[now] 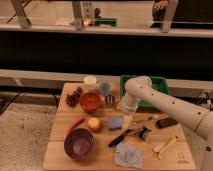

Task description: Place sponge in red bowl

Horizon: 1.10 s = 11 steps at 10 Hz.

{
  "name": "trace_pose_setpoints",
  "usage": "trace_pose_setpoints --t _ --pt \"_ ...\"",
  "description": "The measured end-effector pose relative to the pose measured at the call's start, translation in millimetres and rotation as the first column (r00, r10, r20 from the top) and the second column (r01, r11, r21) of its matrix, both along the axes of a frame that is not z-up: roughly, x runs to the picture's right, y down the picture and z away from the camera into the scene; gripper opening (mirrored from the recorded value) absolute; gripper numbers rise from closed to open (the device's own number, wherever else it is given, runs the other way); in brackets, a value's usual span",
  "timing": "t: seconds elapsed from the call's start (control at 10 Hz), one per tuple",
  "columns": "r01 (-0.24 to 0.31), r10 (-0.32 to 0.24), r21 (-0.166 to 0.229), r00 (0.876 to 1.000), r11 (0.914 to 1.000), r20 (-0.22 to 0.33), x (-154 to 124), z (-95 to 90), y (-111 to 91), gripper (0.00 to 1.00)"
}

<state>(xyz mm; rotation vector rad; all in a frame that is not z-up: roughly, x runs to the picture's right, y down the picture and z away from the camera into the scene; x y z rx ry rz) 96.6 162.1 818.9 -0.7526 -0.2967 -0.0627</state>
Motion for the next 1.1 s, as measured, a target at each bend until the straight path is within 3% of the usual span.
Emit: trace_pose_setpoints --t 1.1 --pt "-0.032 0.032 0.029 0.999 0.9991 -0.006 -1 20.0 12 0.80"
